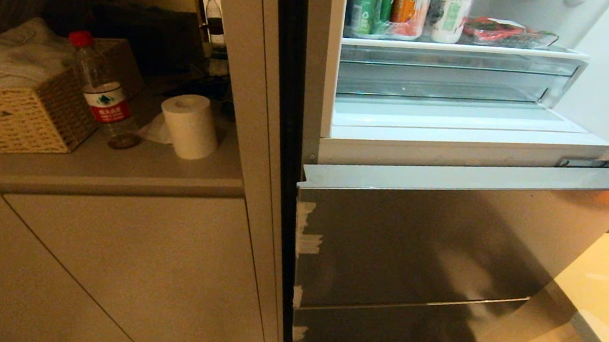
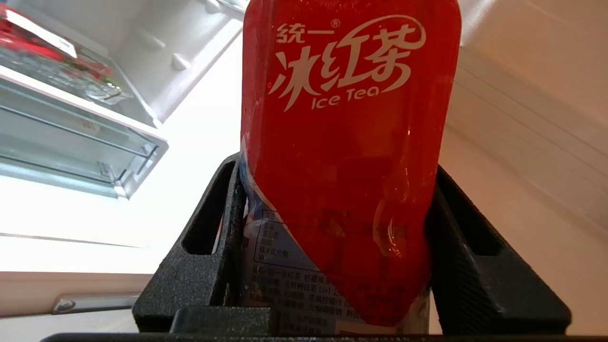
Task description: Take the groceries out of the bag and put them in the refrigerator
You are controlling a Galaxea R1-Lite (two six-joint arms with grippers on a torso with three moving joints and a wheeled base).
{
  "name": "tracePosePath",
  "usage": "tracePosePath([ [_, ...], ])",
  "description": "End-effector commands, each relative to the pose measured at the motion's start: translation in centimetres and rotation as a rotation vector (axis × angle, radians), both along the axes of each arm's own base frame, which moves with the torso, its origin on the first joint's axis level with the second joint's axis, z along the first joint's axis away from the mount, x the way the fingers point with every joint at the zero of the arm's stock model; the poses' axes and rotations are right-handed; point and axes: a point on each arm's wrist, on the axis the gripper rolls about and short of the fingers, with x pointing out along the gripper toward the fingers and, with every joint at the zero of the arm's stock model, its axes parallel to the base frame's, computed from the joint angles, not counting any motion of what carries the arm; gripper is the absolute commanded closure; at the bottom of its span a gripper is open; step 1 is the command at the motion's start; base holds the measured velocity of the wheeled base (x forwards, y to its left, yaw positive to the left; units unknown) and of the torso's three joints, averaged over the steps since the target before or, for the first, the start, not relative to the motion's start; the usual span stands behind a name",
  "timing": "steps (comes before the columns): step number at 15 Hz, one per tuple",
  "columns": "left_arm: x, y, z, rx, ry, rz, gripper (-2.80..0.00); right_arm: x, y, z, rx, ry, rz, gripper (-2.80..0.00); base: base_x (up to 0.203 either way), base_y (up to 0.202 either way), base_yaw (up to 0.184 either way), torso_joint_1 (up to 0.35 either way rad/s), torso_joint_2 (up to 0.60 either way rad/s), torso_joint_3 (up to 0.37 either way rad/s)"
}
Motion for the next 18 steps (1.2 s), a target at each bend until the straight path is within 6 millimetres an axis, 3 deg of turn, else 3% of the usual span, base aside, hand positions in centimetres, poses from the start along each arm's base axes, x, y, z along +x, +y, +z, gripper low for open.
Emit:
tracePosePath([
  [1,0.0,0.0,0.0,0.0,0.0,0.0,0.0,0.1,0.0,0.0,-0.004,0.008,-0.007,0.0,0.0,0.0,0.0,0.0,0.0,0.0],
  [10,0.0,0.0,0.0,0.001,0.0,0.0,0.0,-0.2,0.0,1.9,-0.138,0.029,-0.108,0.0,0.0,0.0,0.0,0.0,0.0,0.0],
  [18,0.0,0.0,0.0,0.001,0.0,0.0,0.0,-0.1,-0.2,1.5,-0.216,0.132,-0.171,0.0,0.0,0.0,0.0,0.0,0.0,0.0],
])
